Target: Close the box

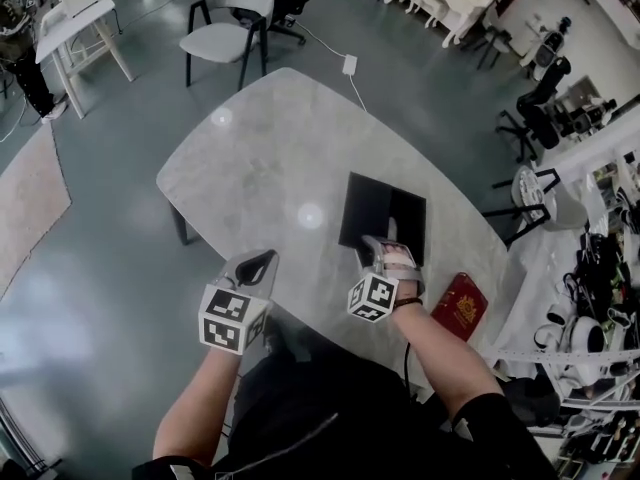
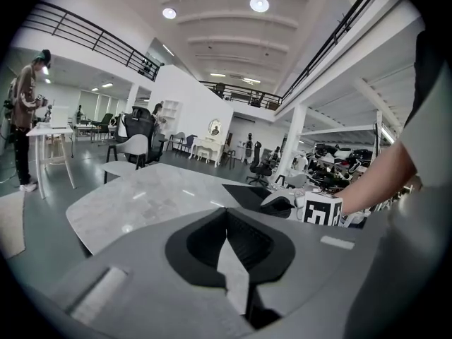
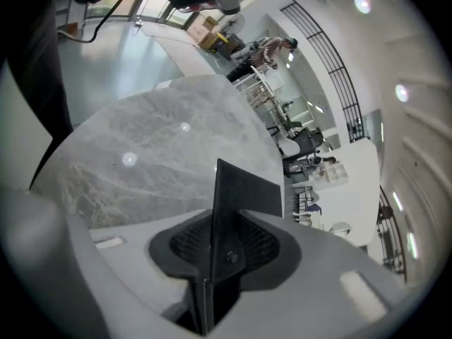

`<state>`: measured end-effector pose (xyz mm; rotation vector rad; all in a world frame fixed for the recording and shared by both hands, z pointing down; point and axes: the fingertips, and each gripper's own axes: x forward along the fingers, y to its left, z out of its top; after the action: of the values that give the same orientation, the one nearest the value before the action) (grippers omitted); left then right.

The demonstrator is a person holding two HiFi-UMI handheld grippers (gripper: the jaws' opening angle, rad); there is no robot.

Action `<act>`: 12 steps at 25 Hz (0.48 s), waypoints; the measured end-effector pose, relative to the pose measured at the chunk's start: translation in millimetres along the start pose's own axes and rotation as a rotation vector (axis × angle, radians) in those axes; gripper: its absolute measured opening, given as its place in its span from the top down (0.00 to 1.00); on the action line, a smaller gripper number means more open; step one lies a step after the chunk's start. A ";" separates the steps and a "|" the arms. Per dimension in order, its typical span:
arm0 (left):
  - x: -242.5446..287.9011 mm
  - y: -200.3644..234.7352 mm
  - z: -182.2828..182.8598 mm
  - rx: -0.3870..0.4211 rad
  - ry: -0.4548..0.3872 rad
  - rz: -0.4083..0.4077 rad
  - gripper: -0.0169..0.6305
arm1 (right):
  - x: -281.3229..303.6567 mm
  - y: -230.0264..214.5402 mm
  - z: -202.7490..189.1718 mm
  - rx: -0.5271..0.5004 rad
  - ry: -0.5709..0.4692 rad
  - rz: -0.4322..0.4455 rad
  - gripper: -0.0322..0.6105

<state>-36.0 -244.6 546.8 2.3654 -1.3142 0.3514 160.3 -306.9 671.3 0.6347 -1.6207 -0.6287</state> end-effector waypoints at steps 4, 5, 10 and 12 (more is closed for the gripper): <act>1.2 -13.5 7.6 0.014 0.002 -0.010 0.96 | -18.8 -11.3 -4.2 0.238 -0.038 -0.006 0.76; 2.8 -17.9 9.6 0.020 0.004 -0.011 0.96 | -23.8 -14.1 -6.5 0.284 -0.048 -0.007 0.76; 12.1 -50.1 24.8 0.043 0.010 -0.019 0.96 | -53.7 -28.4 -28.7 0.485 -0.094 -0.003 0.76; 18.4 -67.4 29.0 0.048 0.010 -0.028 0.96 | -65.8 -34.2 -41.6 0.565 -0.115 0.017 0.76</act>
<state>31.7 -240.1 513.3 2.4155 -1.2806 0.3897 211.7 -286.3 606.8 1.0051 -1.9245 -0.1860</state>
